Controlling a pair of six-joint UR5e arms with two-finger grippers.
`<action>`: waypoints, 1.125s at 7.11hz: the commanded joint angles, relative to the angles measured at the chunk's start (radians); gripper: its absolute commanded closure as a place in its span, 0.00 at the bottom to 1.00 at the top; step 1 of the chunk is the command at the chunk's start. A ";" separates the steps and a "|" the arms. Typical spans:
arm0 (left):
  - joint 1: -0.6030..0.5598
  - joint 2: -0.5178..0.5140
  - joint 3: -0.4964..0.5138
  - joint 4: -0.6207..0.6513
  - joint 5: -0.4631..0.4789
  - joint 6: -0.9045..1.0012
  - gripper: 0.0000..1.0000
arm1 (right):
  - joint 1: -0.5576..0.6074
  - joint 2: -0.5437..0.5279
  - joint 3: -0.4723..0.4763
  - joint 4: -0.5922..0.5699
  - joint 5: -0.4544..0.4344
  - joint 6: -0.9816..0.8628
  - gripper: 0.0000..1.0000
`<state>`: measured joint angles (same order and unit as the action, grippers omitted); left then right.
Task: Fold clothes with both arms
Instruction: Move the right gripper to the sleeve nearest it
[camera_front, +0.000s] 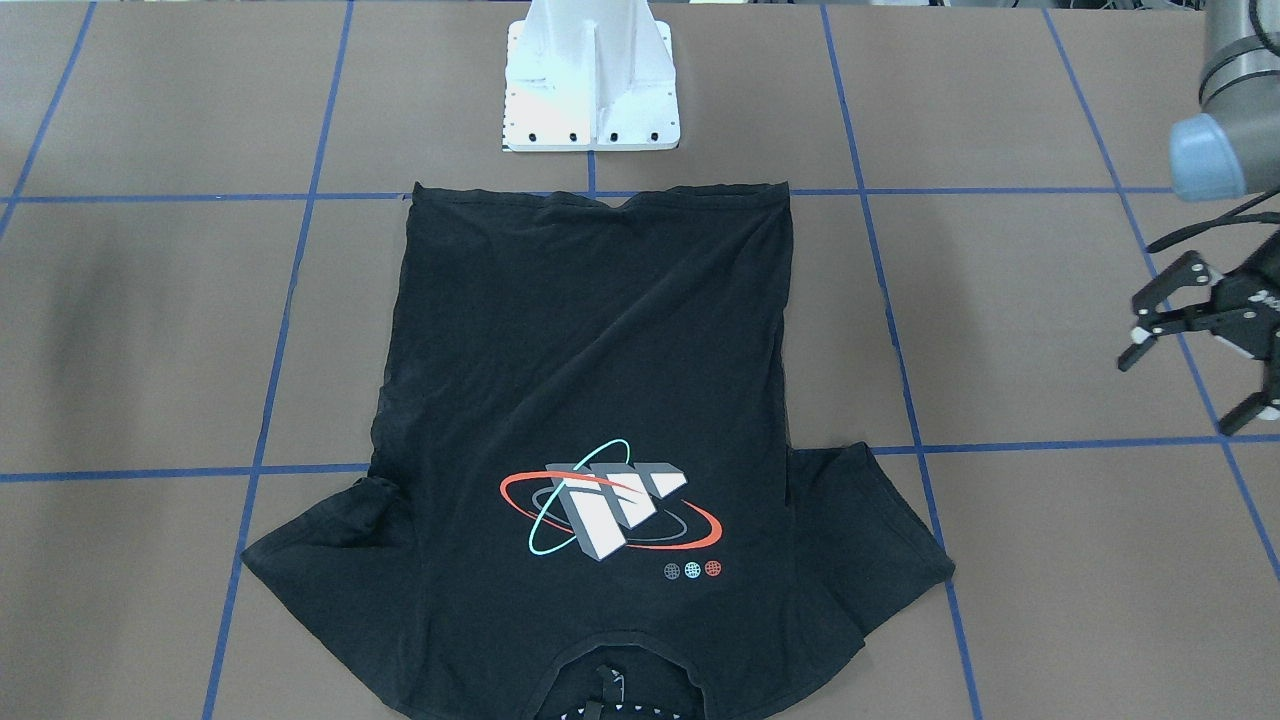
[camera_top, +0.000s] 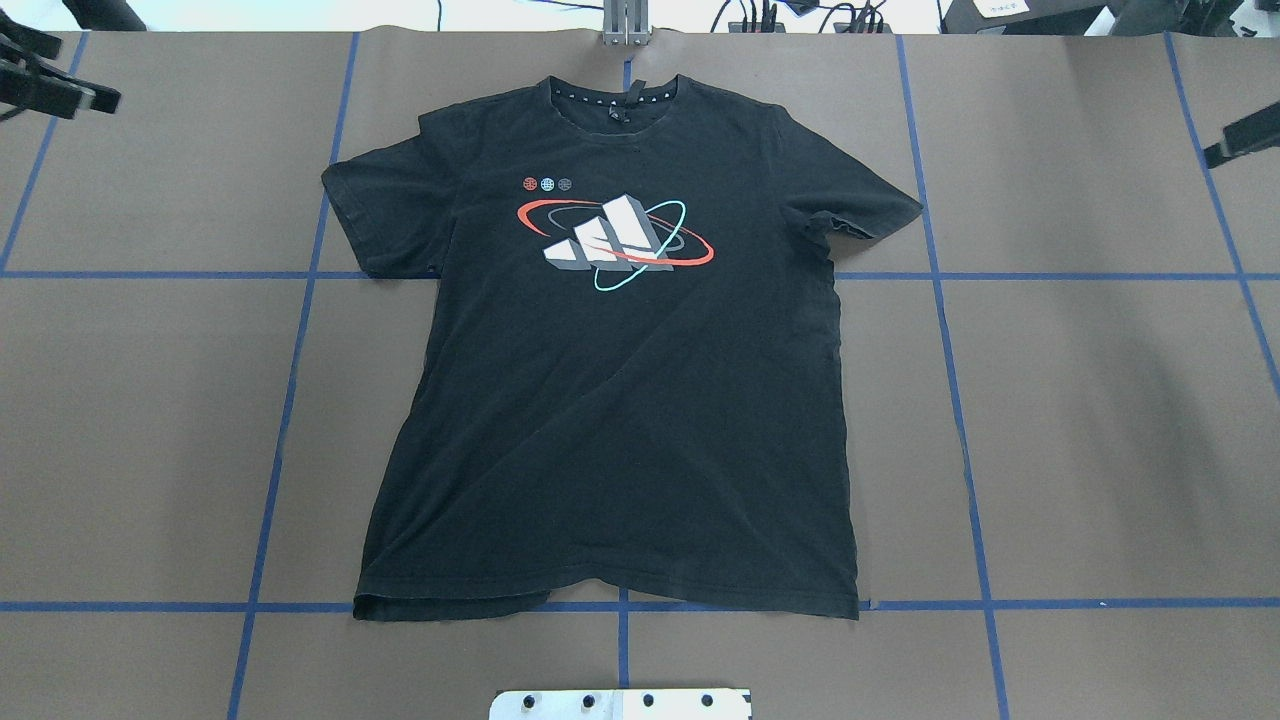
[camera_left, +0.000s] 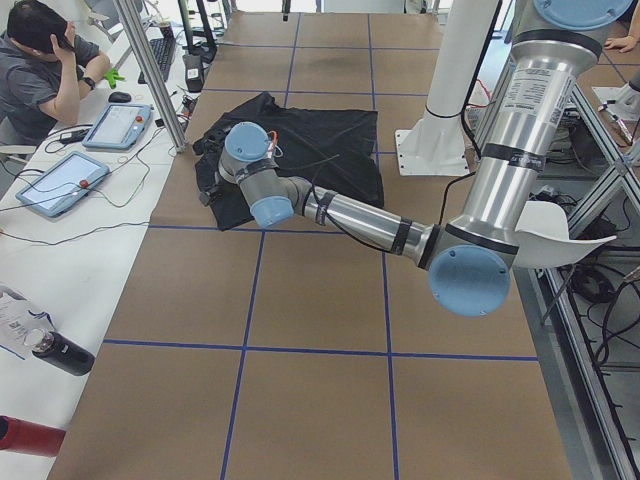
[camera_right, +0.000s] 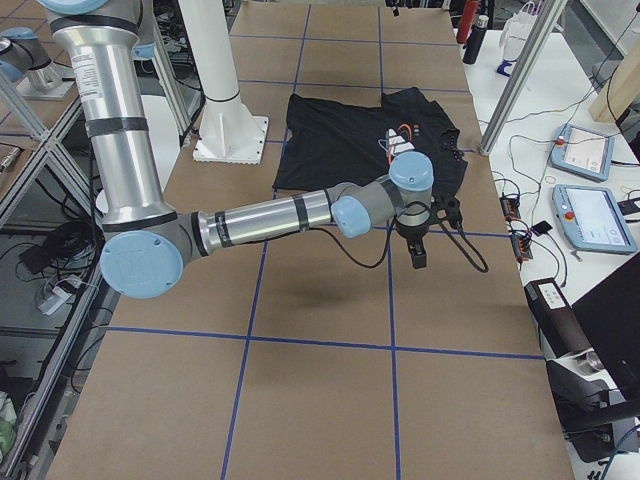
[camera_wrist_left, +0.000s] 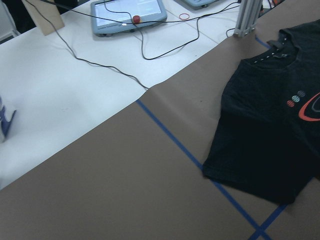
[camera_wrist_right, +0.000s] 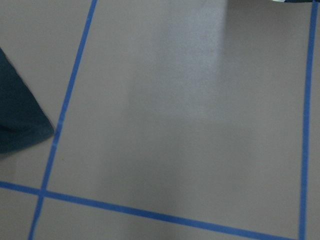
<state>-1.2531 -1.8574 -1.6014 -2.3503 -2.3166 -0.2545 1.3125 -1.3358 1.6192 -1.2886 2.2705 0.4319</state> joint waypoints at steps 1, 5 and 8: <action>0.072 -0.016 0.000 -0.013 0.080 -0.060 0.00 | -0.196 0.134 -0.062 0.110 -0.167 0.339 0.00; 0.083 -0.014 0.003 -0.029 0.088 -0.072 0.00 | -0.346 0.202 -0.377 0.557 -0.355 0.623 0.01; 0.084 -0.011 0.003 -0.029 0.088 -0.074 0.00 | -0.404 0.266 -0.455 0.580 -0.434 0.740 0.12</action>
<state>-1.1692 -1.8691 -1.5984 -2.3792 -2.2289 -0.3271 0.9329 -1.0932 1.1953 -0.7182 1.8689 1.1523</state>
